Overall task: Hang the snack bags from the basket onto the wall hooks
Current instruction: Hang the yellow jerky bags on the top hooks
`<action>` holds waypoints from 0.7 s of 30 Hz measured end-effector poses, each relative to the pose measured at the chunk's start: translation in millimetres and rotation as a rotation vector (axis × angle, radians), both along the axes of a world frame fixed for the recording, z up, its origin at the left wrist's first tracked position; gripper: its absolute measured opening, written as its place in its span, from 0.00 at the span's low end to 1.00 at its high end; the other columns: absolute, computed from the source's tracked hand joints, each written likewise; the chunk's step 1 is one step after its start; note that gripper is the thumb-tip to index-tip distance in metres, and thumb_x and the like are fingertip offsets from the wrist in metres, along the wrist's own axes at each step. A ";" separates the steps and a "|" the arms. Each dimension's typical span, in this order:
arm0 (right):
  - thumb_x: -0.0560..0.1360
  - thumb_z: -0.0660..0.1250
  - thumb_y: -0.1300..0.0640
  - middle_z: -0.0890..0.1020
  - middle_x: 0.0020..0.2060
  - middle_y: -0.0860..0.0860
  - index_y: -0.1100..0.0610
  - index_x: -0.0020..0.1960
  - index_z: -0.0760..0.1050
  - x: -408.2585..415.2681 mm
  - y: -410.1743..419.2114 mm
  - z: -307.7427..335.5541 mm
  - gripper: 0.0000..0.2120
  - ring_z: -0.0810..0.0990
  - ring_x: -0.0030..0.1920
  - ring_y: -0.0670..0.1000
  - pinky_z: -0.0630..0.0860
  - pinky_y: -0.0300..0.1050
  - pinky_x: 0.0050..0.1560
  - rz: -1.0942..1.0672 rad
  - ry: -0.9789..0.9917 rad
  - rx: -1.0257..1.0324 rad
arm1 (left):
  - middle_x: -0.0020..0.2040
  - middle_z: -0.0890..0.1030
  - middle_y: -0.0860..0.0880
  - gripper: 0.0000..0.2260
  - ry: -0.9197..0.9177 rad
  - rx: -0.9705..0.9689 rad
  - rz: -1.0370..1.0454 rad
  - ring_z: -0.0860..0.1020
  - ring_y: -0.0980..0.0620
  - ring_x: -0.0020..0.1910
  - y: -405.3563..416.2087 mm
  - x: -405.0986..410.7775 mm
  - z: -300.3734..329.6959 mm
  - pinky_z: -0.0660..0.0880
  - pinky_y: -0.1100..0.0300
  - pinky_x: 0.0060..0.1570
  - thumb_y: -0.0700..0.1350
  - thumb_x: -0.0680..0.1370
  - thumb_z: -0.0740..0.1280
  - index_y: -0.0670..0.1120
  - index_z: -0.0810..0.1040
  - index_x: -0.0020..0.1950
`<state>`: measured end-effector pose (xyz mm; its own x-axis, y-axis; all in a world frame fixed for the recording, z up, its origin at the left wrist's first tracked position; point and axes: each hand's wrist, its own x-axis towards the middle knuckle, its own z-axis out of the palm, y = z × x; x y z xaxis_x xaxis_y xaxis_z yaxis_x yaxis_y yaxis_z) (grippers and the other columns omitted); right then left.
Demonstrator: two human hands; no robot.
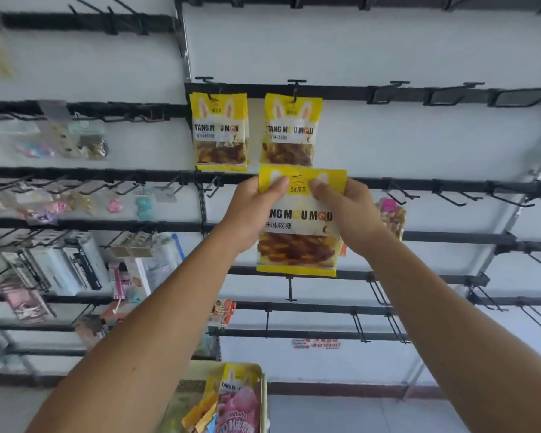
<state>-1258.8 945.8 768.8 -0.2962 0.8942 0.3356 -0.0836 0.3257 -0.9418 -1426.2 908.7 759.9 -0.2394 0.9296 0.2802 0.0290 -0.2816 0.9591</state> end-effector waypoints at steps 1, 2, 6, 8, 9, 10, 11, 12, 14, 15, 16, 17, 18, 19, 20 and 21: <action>0.80 0.68 0.57 0.85 0.39 0.55 0.60 0.49 0.81 2.1 3.1 6.0 0.07 0.85 0.37 0.53 0.80 0.46 0.35 0.006 0.004 0.009 | 0.35 0.83 0.56 0.14 -0.003 0.002 0.009 0.82 0.47 0.44 2.9 2.7 6.3 0.78 0.45 0.51 0.47 0.82 0.66 0.52 0.82 0.37; 0.80 0.67 0.57 0.86 0.39 0.55 0.60 0.49 0.81 3.4 6.7 11.8 0.07 0.85 0.38 0.53 0.81 0.46 0.36 0.016 0.010 0.015 | 0.35 0.83 0.56 0.14 -0.002 0.006 0.018 0.81 0.46 0.46 6.0 4.9 12.8 0.78 0.42 0.53 0.47 0.82 0.66 0.52 0.82 0.37; 0.80 0.67 0.58 0.86 0.38 0.52 0.58 0.48 0.81 -1.6 21.8 35.5 0.05 0.86 0.38 0.52 0.81 0.44 0.35 0.039 0.033 0.020 | 0.40 0.84 0.53 0.10 0.012 0.048 0.072 0.82 0.45 0.51 22.2 4.0 36.2 0.77 0.37 0.60 0.47 0.81 0.67 0.51 0.83 0.41; 0.79 0.67 0.59 0.86 0.36 0.51 0.57 0.45 0.80 -7.3 29.8 45.1 0.06 0.86 0.36 0.52 0.80 0.44 0.34 0.018 0.039 0.029 | 0.42 0.85 0.53 0.08 0.023 0.070 0.104 0.83 0.46 0.52 32.7 -0.1 45.4 0.77 0.39 0.60 0.47 0.81 0.68 0.50 0.83 0.43; 0.79 0.67 0.59 0.85 0.34 0.51 0.57 0.44 0.79 -11.2 35.0 49.2 0.06 0.85 0.35 0.52 0.80 0.44 0.34 -0.003 0.042 0.034 | 0.42 0.85 0.52 0.07 0.030 0.082 0.108 0.83 0.46 0.52 39.0 -3.0 50.3 0.77 0.40 0.61 0.46 0.81 0.69 0.50 0.83 0.43; 0.79 0.67 0.59 0.85 0.33 0.51 0.58 0.42 0.79 -15.3 40.5 53.2 0.07 0.85 0.33 0.51 0.80 0.44 0.33 -0.027 0.043 0.037 | 0.43 0.84 0.52 0.07 0.039 0.089 0.107 0.82 0.46 0.53 46.5 -6.5 54.9 0.77 0.41 0.61 0.47 0.80 0.69 0.50 0.82 0.43; 0.79 0.67 0.59 0.84 0.32 0.51 0.58 0.41 0.78 -19.1 46.2 56.9 0.08 0.84 0.32 0.51 0.79 0.44 0.32 -0.047 0.039 0.039 | 0.43 0.84 0.52 0.06 0.051 0.090 0.107 0.82 0.46 0.54 53.5 -10.0 59.4 0.77 0.43 0.61 0.47 0.80 0.69 0.50 0.82 0.44; 0.79 0.68 0.58 0.84 0.31 0.51 0.58 0.41 0.77 -22.6 52.4 60.3 0.08 0.84 0.31 0.51 0.79 0.44 0.31 -0.063 0.030 0.041 | 0.44 0.84 0.52 0.06 0.062 0.089 0.104 0.81 0.47 0.53 60.9 -13.4 63.1 0.76 0.46 0.61 0.47 0.80 0.69 0.50 0.82 0.44; 0.79 0.68 0.56 0.83 0.29 0.50 0.57 0.39 0.76 -27.7 65.8 66.8 0.10 0.83 0.30 0.51 0.78 0.44 0.32 -0.097 0.013 0.050 | 0.46 0.83 0.52 0.05 0.074 0.080 0.094 0.80 0.51 0.52 76.2 -19.6 69.6 0.74 0.50 0.60 0.48 0.80 0.69 0.50 0.81 0.46; 0.79 0.68 0.56 0.82 0.28 0.49 0.56 0.37 0.75 -30.0 72.4 69.2 0.12 0.82 0.29 0.50 0.78 0.44 0.32 -0.116 0.007 0.057 | 0.47 0.83 0.51 0.05 0.077 0.073 0.094 0.80 0.51 0.52 83.2 -21.7 72.3 0.73 0.50 0.60 0.49 0.80 0.69 0.50 0.81 0.47; 0.79 0.68 0.55 0.82 0.28 0.49 0.56 0.36 0.74 -32.3 78.9 71.4 0.13 0.82 0.29 0.50 0.78 0.44 0.32 -0.131 0.001 0.065 | 0.48 0.83 0.50 0.06 0.075 0.067 0.098 0.80 0.51 0.52 90.8 -24.0 74.2 0.73 0.49 0.60 0.50 0.80 0.69 0.49 0.82 0.48; 0.79 0.68 0.55 0.82 0.28 0.49 0.56 0.36 0.74 -34.6 85.0 73.5 0.13 0.82 0.29 0.50 0.78 0.44 0.33 -0.143 -0.005 0.072 | 0.48 0.83 0.49 0.07 0.070 0.065 0.103 0.80 0.50 0.52 97.6 -25.5 76.1 0.73 0.48 0.60 0.50 0.79 0.70 0.47 0.82 0.49; 0.79 0.68 0.54 0.82 0.28 0.49 0.55 0.36 0.74 -37.0 90.9 75.3 0.13 0.82 0.29 0.50 0.78 0.44 0.33 -0.151 -0.011 0.079 | 0.48 0.83 0.48 0.09 0.067 0.061 0.112 0.80 0.49 0.52 104.3 -27.1 77.6 0.74 0.47 0.61 0.51 0.79 0.70 0.46 0.82 0.49; 0.79 0.68 0.54 0.82 0.28 0.49 0.56 0.36 0.75 -39.3 96.7 76.9 0.13 0.82 0.29 0.51 0.78 0.45 0.34 -0.158 -0.019 0.086 | 0.48 0.82 0.48 0.10 0.065 0.061 0.120 0.80 0.47 0.53 109.7 -28.0 79.4 0.75 0.46 0.60 0.52 0.79 0.70 0.45 0.82 0.48; 0.79 0.68 0.54 0.82 0.28 0.49 0.56 0.36 0.75 -41.3 102.0 78.8 0.13 0.82 0.29 0.51 0.79 0.45 0.34 -0.166 -0.026 0.094 | 0.47 0.82 0.48 0.10 0.062 0.063 0.128 0.80 0.45 0.53 115.3 -29.0 81.2 0.75 0.44 0.61 0.52 0.79 0.70 0.46 0.82 0.47; 0.78 0.68 0.54 0.82 0.29 0.49 0.56 0.36 0.75 -42.8 107.9 80.8 0.13 0.82 0.29 0.51 0.79 0.46 0.34 -0.174 -0.031 0.100 | 0.46 0.81 0.47 0.10 0.059 0.070 0.131 0.81 0.43 0.53 121.0 -29.9 83.3 0.75 0.42 0.61 0.52 0.79 0.70 0.46 0.81 0.47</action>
<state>-1301.7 1053.7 849.6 -0.1521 0.8954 0.4184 0.0110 0.4249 -0.9052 -1456.1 1029.8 843.2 -0.3380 0.8693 0.3607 0.1258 -0.3381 0.9327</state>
